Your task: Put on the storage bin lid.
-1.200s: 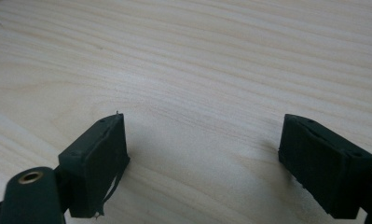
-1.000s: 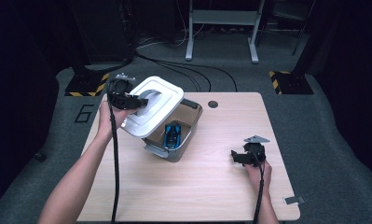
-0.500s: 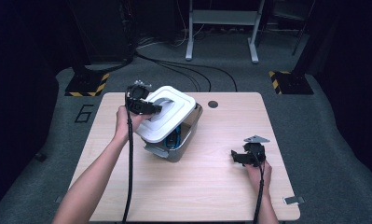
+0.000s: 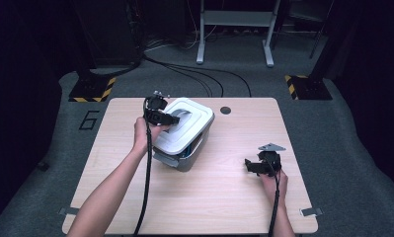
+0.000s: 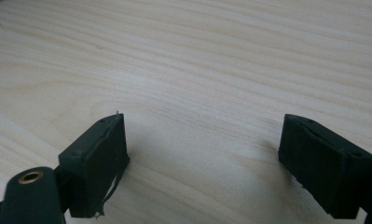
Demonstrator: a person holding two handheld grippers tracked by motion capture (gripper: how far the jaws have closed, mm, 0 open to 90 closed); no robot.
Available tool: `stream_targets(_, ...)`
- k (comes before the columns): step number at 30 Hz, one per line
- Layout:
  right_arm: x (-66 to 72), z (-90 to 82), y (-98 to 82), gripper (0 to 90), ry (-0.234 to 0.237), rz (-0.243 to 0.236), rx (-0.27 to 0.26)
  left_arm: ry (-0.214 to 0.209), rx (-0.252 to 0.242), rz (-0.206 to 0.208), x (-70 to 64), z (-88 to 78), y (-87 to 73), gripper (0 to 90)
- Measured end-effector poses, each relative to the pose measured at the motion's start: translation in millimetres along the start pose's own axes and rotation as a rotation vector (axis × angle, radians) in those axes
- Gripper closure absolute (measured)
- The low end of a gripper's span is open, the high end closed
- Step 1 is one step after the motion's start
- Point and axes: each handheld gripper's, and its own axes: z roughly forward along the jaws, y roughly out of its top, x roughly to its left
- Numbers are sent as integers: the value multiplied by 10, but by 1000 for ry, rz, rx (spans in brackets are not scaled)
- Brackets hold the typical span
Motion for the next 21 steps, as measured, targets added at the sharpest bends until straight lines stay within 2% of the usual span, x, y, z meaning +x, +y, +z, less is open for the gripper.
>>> stream_targets(6,0,0,0,144,0,0,0,-21,-14,-19,-51,-8,-19,574)
stream_targets(21,1,0,0,144,-1,1,0,-46,-15,-16,-136,-70,-97,501)
